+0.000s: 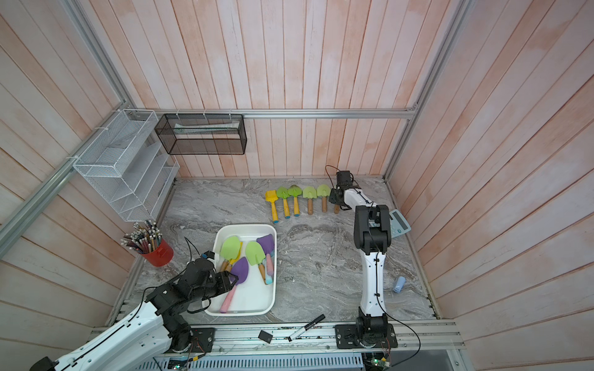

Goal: Take the shovel out of the storage box
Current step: Place the shovel at the center of the board.

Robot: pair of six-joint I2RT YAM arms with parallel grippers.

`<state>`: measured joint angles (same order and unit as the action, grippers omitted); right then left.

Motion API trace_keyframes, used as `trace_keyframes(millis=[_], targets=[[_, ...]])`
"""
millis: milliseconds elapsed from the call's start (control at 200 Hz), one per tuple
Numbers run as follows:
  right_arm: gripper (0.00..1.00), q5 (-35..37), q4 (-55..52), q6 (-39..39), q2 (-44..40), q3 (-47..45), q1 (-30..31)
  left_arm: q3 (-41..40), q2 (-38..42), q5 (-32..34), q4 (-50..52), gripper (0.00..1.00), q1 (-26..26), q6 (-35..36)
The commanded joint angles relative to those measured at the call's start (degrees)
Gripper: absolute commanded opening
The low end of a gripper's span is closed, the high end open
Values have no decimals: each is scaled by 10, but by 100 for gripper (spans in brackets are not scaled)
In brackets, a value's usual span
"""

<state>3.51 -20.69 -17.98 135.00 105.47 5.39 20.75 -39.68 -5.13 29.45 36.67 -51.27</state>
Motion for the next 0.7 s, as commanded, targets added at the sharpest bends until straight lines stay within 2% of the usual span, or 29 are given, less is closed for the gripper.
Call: trace_keyframes(millis=[0, 310, 695], targets=[[36, -6, -12, -1, -8, 6, -5, 8, 1, 15, 11, 50, 5, -2], [47, -8, 35, -22, -111, -76, -10, 17, -4, 33, 31, 50, 9, -4], [49, -35, 108, -49, -246, -215, -3, 31, -20, 48, 33, 50, 23, -13]])
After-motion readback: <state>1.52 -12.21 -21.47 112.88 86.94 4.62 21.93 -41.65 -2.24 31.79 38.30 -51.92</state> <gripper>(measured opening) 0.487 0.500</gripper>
